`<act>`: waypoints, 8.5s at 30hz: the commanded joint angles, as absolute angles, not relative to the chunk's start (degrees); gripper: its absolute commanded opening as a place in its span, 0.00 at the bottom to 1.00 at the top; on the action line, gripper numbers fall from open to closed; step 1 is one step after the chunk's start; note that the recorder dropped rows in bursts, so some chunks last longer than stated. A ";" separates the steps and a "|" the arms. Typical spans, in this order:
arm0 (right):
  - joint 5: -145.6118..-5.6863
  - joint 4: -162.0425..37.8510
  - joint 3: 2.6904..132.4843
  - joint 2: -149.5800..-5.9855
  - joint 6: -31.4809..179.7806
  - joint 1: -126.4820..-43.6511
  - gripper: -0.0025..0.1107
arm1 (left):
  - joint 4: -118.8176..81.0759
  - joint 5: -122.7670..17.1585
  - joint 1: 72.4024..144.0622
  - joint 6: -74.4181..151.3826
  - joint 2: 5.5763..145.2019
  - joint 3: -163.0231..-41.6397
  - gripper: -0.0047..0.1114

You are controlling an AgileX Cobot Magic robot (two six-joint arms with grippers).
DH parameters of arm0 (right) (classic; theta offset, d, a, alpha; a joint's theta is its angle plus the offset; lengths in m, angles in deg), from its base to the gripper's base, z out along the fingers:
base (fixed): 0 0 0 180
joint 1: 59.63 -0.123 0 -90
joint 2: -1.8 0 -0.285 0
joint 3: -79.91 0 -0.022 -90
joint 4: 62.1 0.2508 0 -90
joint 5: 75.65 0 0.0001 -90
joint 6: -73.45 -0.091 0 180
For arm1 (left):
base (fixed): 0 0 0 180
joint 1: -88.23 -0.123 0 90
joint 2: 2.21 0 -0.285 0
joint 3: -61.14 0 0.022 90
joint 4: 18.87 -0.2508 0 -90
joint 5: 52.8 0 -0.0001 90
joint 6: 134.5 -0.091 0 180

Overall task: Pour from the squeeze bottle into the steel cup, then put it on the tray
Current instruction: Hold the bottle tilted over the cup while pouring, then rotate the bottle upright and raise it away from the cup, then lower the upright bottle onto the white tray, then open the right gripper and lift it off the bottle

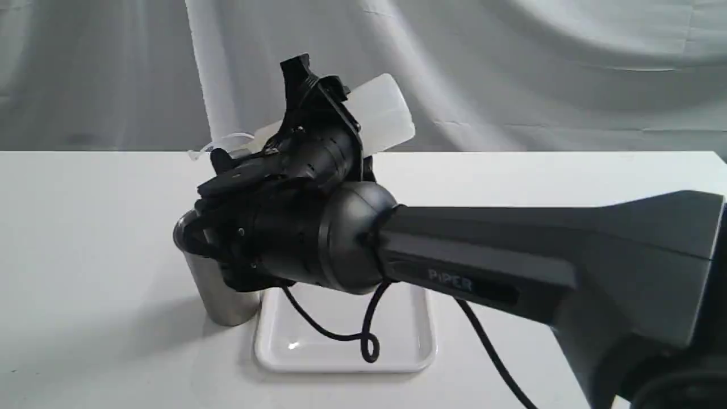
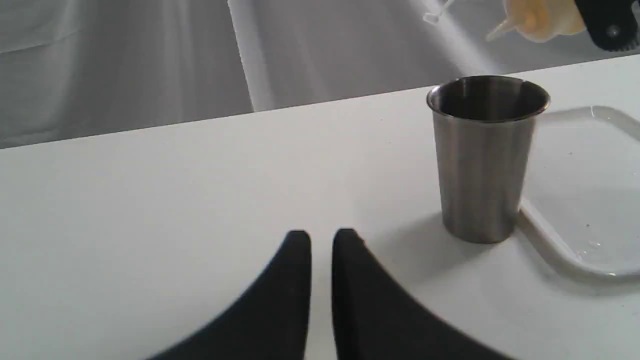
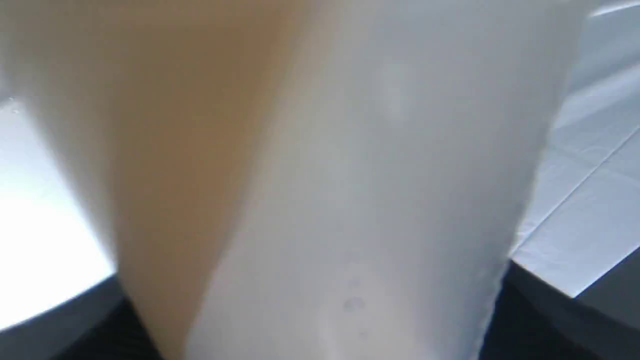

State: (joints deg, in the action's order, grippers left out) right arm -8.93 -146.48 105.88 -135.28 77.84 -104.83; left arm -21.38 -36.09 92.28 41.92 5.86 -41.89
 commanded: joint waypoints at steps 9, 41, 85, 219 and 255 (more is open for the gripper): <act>-7.21 -141.79 106.55 -134.22 59.76 -104.90 0.36 | -21.41 -36.47 92.46 42.01 5.58 -41.64 0.11; -8.09 -135.26 106.55 -126.91 27.99 -104.80 0.36 | -21.41 -36.47 92.46 42.01 5.58 -41.64 0.11; -25.42 -110.18 106.45 -115.55 20.59 -94.36 0.36 | -21.41 -36.47 92.46 42.01 5.58 -41.64 0.11; -97.86 -72.45 69.48 -128.39 65.92 -84.24 0.36 | -21.41 -36.47 92.46 42.01 5.58 -41.64 0.11; -97.03 -73.45 69.48 -128.39 72.26 -84.24 0.77 | -21.41 -36.47 92.46 42.01 5.58 -41.64 0.11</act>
